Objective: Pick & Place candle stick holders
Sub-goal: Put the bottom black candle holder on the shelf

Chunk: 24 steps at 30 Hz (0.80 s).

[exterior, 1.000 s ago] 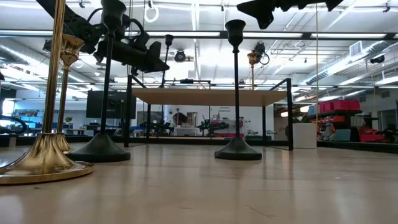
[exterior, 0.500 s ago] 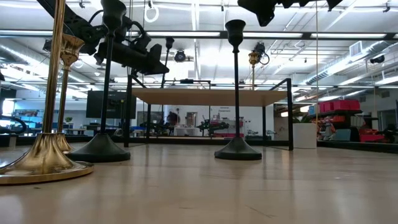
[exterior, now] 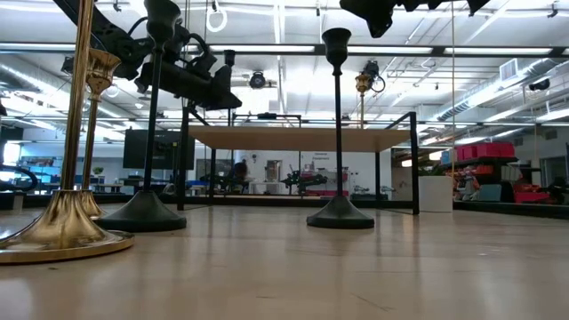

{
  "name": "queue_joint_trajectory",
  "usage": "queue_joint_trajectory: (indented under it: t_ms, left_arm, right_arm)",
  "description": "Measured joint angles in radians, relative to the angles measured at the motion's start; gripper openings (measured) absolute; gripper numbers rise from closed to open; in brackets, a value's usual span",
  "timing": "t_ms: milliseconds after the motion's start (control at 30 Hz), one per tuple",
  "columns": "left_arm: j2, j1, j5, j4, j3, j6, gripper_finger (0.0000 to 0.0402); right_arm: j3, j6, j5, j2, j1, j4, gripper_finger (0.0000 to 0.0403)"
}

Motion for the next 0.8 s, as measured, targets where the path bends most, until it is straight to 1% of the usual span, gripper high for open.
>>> queue_joint_trajectory:
  t_ms: [400, 500, 600, 800]
  left_arm:
    - [0.000, 0.000, -0.031, -0.017, 0.000, -0.014, 0.0050]
    - [-0.005, 0.000, -0.035, -0.014, 0.000, -0.003, 0.0058]
    - [-0.005, 0.000, -0.035, -0.015, 0.000, 0.009, 0.0086]
    - [-0.005, 0.000, 0.006, -0.013, 0.000, 0.005, 0.0168]
  right_arm:
    - [0.000, 0.000, 0.000, 0.000, 0.000, -0.001, 0.0304]
    - [0.000, 0.000, 0.000, 0.000, 0.000, -0.004, 0.0304]
    - [0.000, 0.000, 0.000, 0.000, 0.000, -0.005, 0.0304]
    - [0.000, 0.000, 0.001, 0.000, 0.000, -0.005, 0.0304]
